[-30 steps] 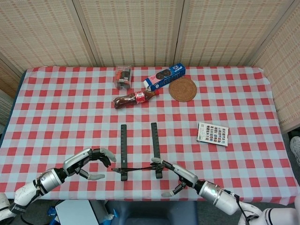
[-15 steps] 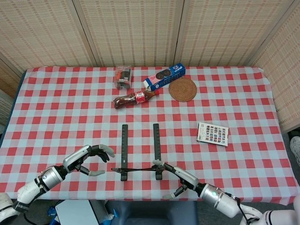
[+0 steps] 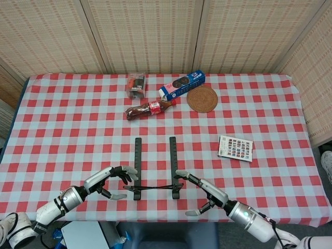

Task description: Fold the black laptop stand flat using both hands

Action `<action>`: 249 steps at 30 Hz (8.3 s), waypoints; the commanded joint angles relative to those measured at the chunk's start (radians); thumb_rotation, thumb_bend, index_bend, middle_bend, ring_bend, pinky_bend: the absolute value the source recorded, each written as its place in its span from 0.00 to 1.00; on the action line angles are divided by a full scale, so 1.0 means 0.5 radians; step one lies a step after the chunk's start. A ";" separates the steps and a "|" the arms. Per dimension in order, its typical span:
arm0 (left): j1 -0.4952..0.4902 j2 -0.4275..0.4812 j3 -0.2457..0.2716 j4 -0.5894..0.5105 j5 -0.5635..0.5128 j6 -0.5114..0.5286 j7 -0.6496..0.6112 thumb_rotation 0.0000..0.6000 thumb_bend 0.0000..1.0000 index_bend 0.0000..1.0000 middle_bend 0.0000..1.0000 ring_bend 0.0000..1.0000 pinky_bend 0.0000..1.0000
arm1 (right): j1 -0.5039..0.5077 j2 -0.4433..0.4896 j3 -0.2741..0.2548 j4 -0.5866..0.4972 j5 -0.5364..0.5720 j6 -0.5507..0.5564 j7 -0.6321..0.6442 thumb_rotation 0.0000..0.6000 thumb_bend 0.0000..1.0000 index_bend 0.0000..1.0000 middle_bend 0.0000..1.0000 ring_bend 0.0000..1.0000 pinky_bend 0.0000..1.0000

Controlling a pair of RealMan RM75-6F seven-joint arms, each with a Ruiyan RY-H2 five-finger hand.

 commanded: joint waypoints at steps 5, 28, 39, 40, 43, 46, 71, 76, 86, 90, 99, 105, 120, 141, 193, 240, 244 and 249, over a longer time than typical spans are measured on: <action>0.022 -0.098 -0.033 0.070 -0.054 -0.037 0.343 1.00 0.23 0.23 0.31 0.30 0.34 | -0.002 0.149 0.098 -0.109 0.029 0.089 -0.052 1.00 0.10 0.05 0.12 0.00 0.04; 0.145 -0.342 -0.172 0.058 -0.403 -0.182 1.425 1.00 0.23 0.40 0.30 0.29 0.33 | -0.010 0.243 0.158 -0.162 0.019 0.101 -0.038 1.00 0.10 0.05 0.12 0.00 0.04; 0.174 -0.357 -0.206 0.001 -0.470 -0.219 1.528 1.00 0.24 0.47 0.30 0.30 0.33 | -0.025 0.237 0.158 -0.146 0.005 0.114 -0.015 1.00 0.10 0.05 0.12 0.00 0.04; 0.176 -0.359 -0.210 -0.001 -0.477 -0.223 1.528 1.00 0.25 0.48 0.30 0.30 0.33 | -0.025 0.237 0.159 -0.145 0.004 0.115 -0.012 1.00 0.10 0.05 0.12 0.00 0.04; 0.181 -0.363 -0.220 0.001 -0.500 -0.239 1.541 0.99 0.29 0.48 0.30 0.30 0.33 | -0.028 0.238 0.157 -0.141 -0.002 0.118 -0.006 1.00 0.10 0.05 0.12 0.00 0.04; 0.188 -0.365 -0.229 -0.005 -0.522 -0.251 1.556 0.99 0.30 0.49 0.30 0.30 0.33 | -0.031 0.236 0.157 -0.136 -0.002 0.122 0.001 1.00 0.10 0.05 0.12 0.00 0.04; 0.209 -0.322 -0.247 -0.039 -0.487 -0.277 1.550 0.96 0.36 0.53 0.30 0.30 0.33 | -0.042 0.277 0.127 -0.204 0.119 -0.090 -0.497 1.00 0.10 0.05 0.12 0.00 0.04; 0.210 -0.309 -0.258 -0.036 -0.485 -0.275 1.541 0.97 0.36 0.53 0.30 0.30 0.33 | -0.028 0.300 0.135 -0.291 0.299 -0.269 -0.772 1.00 0.17 0.10 0.13 0.00 0.04; 0.205 -0.292 -0.263 -0.053 -0.482 -0.296 1.544 0.97 0.36 0.52 0.30 0.30 0.33 | 0.012 0.152 0.271 -0.363 0.731 -0.503 -1.312 1.00 0.23 0.33 0.21 0.02 0.05; 0.202 -0.287 -0.267 -0.059 -0.487 -0.305 1.546 0.97 0.36 0.52 0.30 0.30 0.33 | 0.036 0.102 0.325 -0.381 0.870 -0.554 -1.460 1.00 0.23 0.36 0.22 0.03 0.05; 0.203 -0.278 -0.274 -0.061 -0.491 -0.312 1.540 0.97 0.36 0.52 0.30 0.30 0.33 | 0.117 0.065 0.408 -0.449 1.143 -0.669 -1.760 1.00 0.26 0.42 0.23 0.04 0.05; 0.206 -0.276 -0.276 -0.059 -0.495 -0.314 1.535 0.97 0.36 0.52 0.30 0.30 0.32 | 0.154 0.039 0.439 -0.466 1.259 -0.706 -1.884 1.00 0.26 0.48 0.25 0.04 0.05; 0.204 -0.269 -0.280 -0.068 -0.487 -0.321 1.537 0.97 0.36 0.52 0.30 0.30 0.32 | 0.172 -0.032 0.491 -0.431 1.415 -0.695 -2.041 1.00 0.26 0.49 0.25 0.04 0.05; 0.203 -0.266 -0.285 -0.063 -0.485 -0.324 1.532 0.97 0.36 0.52 0.30 0.30 0.32 | 0.206 -0.130 0.526 -0.390 1.507 -0.727 -2.141 1.00 0.26 0.50 0.26 0.04 0.05; 0.288 -0.040 -0.239 -0.229 -0.342 -0.110 1.536 0.61 0.36 0.05 0.10 0.11 0.25 | 0.137 -0.200 0.635 -0.527 1.292 -0.466 -2.225 1.00 0.11 0.01 0.06 0.01 0.05; -0.088 -0.539 -0.476 0.790 -0.250 -0.228 2.445 1.00 0.23 0.00 0.00 0.00 0.19 | 0.135 -0.235 0.410 0.127 0.154 -0.077 -3.030 1.00 0.00 0.00 0.00 0.00 0.00; -0.130 -0.645 -0.499 0.886 -0.289 -0.261 2.531 1.00 0.23 0.00 0.00 0.00 0.19 | 0.143 -0.328 0.406 0.258 0.101 -0.062 -3.043 1.00 0.00 0.00 0.00 0.00 0.00; -0.186 -0.723 -0.496 0.995 -0.312 -0.319 2.558 1.00 0.23 0.00 0.00 0.00 0.18 | 0.150 -0.407 0.407 0.385 0.086 -0.072 -3.038 1.00 0.00 0.00 0.00 0.00 0.00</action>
